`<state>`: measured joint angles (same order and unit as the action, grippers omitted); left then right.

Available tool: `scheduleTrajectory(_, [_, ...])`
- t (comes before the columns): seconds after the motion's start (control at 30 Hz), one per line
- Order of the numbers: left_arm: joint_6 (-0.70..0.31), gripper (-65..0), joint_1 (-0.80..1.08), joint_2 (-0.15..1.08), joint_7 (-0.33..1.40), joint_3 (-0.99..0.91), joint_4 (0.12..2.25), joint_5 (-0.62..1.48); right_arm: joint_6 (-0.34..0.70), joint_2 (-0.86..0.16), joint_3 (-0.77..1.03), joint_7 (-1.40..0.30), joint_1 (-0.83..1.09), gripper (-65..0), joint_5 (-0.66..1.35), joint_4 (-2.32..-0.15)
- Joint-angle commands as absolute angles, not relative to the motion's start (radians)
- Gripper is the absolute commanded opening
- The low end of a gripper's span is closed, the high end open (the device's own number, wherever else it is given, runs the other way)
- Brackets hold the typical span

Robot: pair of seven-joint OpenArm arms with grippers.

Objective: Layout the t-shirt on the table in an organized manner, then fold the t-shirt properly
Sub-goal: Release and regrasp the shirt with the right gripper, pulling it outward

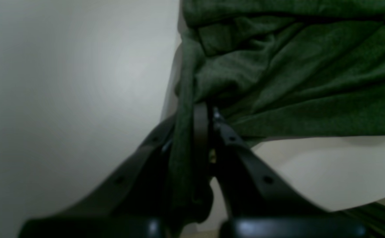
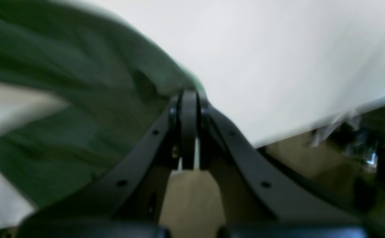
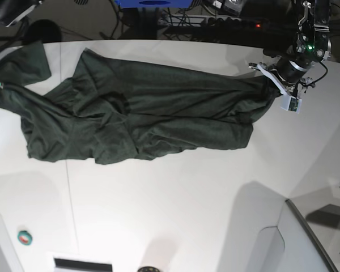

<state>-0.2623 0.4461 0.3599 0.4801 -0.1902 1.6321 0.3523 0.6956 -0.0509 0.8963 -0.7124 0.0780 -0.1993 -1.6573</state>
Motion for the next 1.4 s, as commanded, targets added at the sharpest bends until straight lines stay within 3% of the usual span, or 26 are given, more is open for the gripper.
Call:
scheduleTrajectory(0.0, [-0.260,-65.0,0.443,0.372,0.460,-0.196,1.647,0.360,0.698,-0.061,0.852,-0.687,0.062,-64.8,-0.183,-1.719])
scheduleTrajectory(0.17, [-0.260,-65.0,0.441,0.371,0.460,-0.194,1.649,0.360,0.698,-0.053,0.608,-0.691,0.004,-64.8,-0.183,-1.842])
scheduleTrajectory(0.33, [-0.260,-65.0,0.444,0.371,0.460,-0.194,1.649,0.360,0.698,-0.051,0.456,-0.762,-0.220,-64.8,-0.183,-1.822])
scheduleTrajectory(0.5, [-0.260,-65.0,0.444,0.369,0.460,-0.194,1.649,0.360,0.698,-0.051,0.378,-0.733,-0.483,-64.8,-0.183,-1.612])
scheduleTrajectory(0.63, [-0.260,-65.0,0.450,0.369,0.460,-0.194,1.646,0.360,0.698,-0.051,0.335,-0.539,-0.644,-64.8,-0.183,-1.342])
scheduleTrajectory(0.7, [-0.260,-65.0,0.458,0.360,0.460,-0.194,1.650,0.360,0.621,-0.050,0.329,-0.417,-0.699,-63.6,-0.183,-1.207])
scheduleTrajectory(0.77, [-0.260,-65.0,0.460,0.357,0.460,-0.196,1.649,0.360,0.542,-0.050,0.328,-0.331,-0.727,-57.8,-0.183,-1.130])
scheduleTrajectory(0.83, [-0.260,-65.0,0.461,0.357,0.460,-0.194,1.646,0.360,0.450,-0.041,0.332,-0.298,-0.731,-43.5,-0.186,-1.122])
scheduleTrajectory(0.97, [-0.260,-65.0,0.461,0.357,0.460,-0.194,1.643,0.360,0.412,-0.064,0.325,-0.421,-0.615,-13.2,-0.186,-1.297])
scheduleTrajectory(1.0, [-0.260,-65.0,0.461,0.357,0.460,-0.196,1.643,0.360,0.412,-0.073,0.317,-0.470,-0.561,-10.1,-0.186,-1.374])
scheduleTrajectory(1.1, [-0.260,-65.0,0.460,0.360,0.460,-0.197,1.650,0.360,0.453,-0.084,0.329,-0.631,-0.358,-14.1,-0.183,-1.609])
scheduleTrajectory(1.23, [-0.260,-65.0,0.460,0.358,0.460,-0.194,1.650,0.360,0.624,-0.035,0.377,-0.851,-0.015,-18.3,-0.176,-1.870])
scheduleTrajectory(1.3, [-0.260,-65.0,0.461,0.358,0.460,-0.194,1.650,0.360,0.698,0.030,0.420,-0.858,0.140,-18.2,-0.125,-1.925])
scheduleTrajectory(1.37, [-0.260,-65.0,0.461,0.360,0.460,-0.194,1.650,0.360,0.698,0.090,0.447,-0.845,0.277,-17.7,-0.064,-1.936])
